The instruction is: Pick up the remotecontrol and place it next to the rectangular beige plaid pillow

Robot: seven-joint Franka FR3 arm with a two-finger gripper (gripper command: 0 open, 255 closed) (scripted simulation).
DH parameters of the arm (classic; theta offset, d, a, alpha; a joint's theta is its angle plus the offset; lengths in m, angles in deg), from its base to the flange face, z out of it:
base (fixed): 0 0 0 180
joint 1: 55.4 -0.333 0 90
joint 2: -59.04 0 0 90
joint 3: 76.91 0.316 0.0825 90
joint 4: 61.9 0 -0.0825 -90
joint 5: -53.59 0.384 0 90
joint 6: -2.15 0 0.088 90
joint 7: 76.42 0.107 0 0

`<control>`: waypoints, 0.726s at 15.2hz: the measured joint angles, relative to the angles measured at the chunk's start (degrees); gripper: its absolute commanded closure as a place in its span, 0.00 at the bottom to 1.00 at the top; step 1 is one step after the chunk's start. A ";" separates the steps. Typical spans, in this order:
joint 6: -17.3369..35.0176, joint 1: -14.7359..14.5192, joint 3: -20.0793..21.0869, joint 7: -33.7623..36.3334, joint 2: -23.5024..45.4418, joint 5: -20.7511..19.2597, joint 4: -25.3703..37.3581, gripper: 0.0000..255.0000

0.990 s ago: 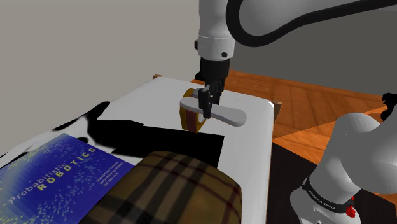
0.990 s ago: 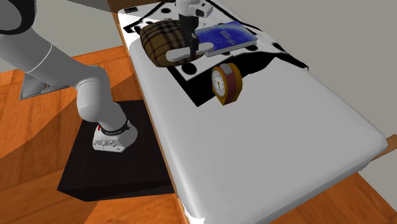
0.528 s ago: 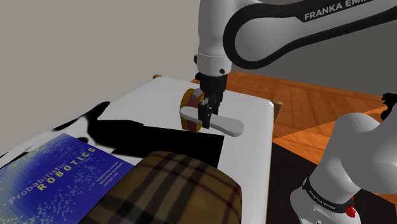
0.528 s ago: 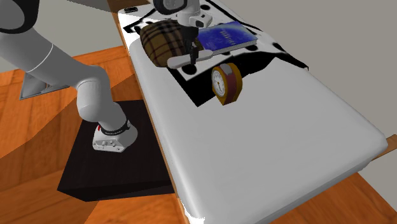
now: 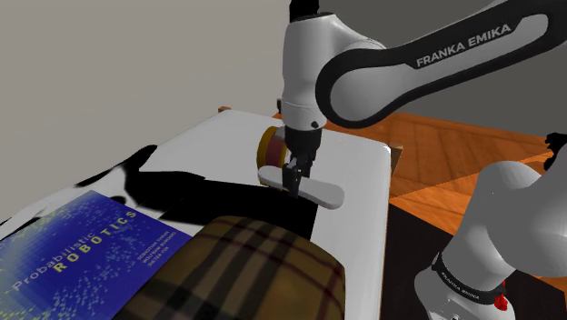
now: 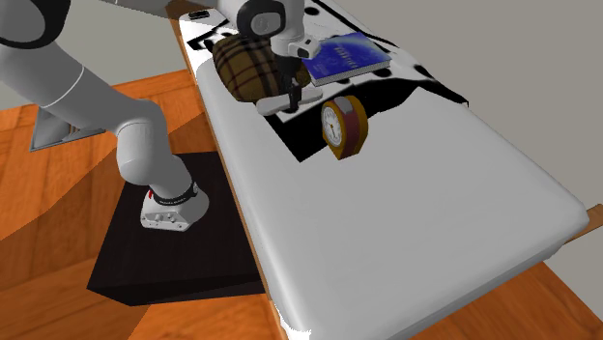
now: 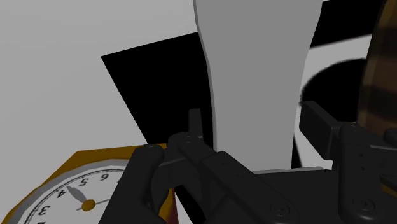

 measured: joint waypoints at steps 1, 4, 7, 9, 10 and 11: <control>0.72 -0.02 0.06 0.03 0.13 0.02 -0.57 1.00; 3.25 0.04 0.23 0.11 1.33 -0.08 -1.92 1.00; 5.71 0.10 0.36 0.16 2.34 -0.15 -3.39 1.00; 7.55 0.09 0.53 0.32 3.13 -0.19 -4.46 1.00; 8.32 0.02 0.68 0.49 3.34 -0.15 -5.01 1.00; 9.22 0.13 0.67 0.44 4.03 -0.29 -5.23 1.00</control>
